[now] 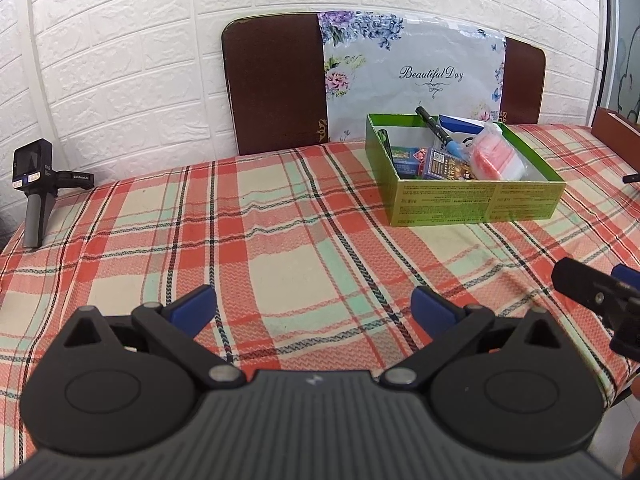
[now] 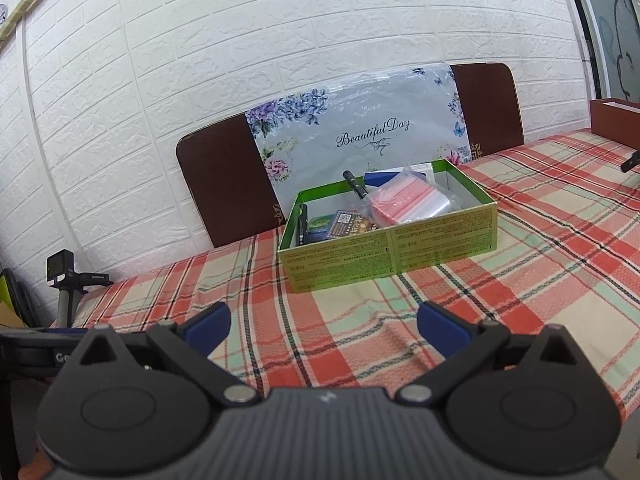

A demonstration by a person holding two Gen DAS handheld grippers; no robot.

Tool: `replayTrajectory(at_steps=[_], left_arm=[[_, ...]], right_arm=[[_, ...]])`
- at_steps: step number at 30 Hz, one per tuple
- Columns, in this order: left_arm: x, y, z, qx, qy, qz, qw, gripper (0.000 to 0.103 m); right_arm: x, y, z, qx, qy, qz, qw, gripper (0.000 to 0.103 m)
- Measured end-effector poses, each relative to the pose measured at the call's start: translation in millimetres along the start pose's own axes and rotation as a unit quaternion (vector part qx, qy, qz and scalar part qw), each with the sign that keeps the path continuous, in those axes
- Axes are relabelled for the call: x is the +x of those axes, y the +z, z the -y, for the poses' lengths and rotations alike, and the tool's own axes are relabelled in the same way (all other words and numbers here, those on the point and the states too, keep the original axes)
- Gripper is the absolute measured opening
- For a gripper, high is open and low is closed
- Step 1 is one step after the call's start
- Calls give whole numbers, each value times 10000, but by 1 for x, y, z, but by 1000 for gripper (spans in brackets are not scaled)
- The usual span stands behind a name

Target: Organize objects

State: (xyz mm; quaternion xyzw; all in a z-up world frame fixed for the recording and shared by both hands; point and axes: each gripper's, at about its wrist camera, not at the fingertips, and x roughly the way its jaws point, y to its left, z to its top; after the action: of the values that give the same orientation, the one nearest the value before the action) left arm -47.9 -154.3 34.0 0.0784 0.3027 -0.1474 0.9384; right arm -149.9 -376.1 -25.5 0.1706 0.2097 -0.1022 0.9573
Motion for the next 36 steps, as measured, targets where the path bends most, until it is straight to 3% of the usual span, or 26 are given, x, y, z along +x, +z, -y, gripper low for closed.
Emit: replayTrajectory(at_steps=[9, 36], left_arm=[[0, -5, 2, 74, 214, 24, 9997, 103], [3, -9, 3, 132, 82, -183, 9997, 103]], right_arm=[[4, -2, 2, -7, 2, -87, 10000, 103], [13, -6, 3, -171, 36, -250, 9995, 103]])
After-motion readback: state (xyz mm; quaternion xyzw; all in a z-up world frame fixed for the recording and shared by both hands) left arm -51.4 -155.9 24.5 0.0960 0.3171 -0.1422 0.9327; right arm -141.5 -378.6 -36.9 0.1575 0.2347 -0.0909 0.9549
